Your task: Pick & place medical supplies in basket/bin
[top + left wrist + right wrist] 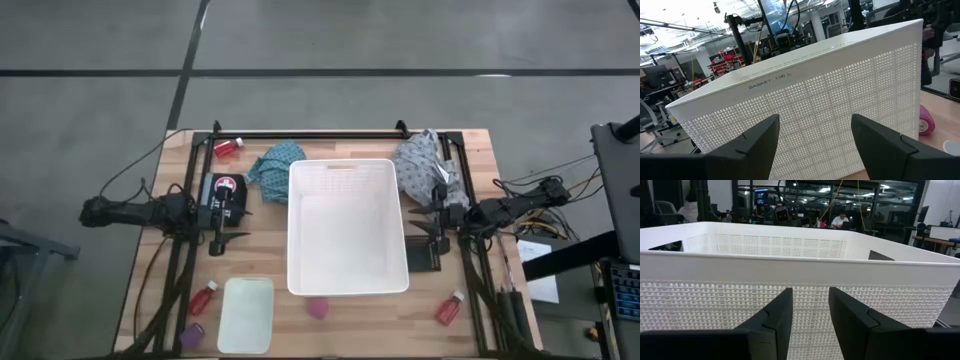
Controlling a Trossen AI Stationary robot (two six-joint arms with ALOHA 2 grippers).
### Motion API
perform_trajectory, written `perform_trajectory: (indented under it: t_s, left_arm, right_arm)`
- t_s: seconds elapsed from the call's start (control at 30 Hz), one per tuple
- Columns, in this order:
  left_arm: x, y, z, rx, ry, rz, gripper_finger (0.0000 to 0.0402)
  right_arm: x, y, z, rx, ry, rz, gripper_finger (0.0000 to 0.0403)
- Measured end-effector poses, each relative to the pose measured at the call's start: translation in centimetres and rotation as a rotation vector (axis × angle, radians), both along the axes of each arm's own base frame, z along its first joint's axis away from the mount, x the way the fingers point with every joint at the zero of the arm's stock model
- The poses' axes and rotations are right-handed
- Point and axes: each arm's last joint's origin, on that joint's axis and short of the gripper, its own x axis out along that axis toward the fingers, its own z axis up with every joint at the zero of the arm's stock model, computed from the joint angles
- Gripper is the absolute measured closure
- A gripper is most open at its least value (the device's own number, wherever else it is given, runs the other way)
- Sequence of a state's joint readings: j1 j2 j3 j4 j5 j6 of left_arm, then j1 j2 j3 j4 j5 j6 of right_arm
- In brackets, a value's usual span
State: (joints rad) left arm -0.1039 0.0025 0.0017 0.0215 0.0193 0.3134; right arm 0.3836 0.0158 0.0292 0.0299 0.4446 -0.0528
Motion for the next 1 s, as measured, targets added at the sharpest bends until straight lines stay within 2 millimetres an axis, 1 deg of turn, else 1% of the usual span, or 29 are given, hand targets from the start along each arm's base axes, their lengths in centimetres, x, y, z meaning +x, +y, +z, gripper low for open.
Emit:
perform_trajectory:
  t_s: [0.37,0.43,0.5,0.8,0.9,1.0]
  left_arm:
    - [0.0,0.0,0.0,0.0,0.0,0.0,0.0148]
    - [0.0,0.0,0.0,0.0,0.0,0.0,0.0148]
    - [0.0,0.0,0.01,0.0,0.0,0.0,0.0148]
    - [0.0,0.0,0.01,0.0,0.0,0.0,0.0148]
    - [0.0,0.0,0.0,0.0,0.0,0.0,0.0148]
    - [0.0,0.0,0.0,0.0,0.0,0.0,0.0148]
  right_arm:
    - [0.0,0.0,0.02,0.002,-0.002,0.0,0.028]
    - [0.0,0.0,0.02,0.063,-0.007,0.003,0.028]
    - [0.0,0.0,0.02,0.205,-0.016,0.008,0.028]
    - [0.0,0.01,0.03,0.988,-0.064,0.042,0.028]
    - [0.0,0.15,0.03,1.256,-0.047,0.097,0.028]
    - [0.0,0.28,0.01,1.459,-0.023,0.137,0.028]
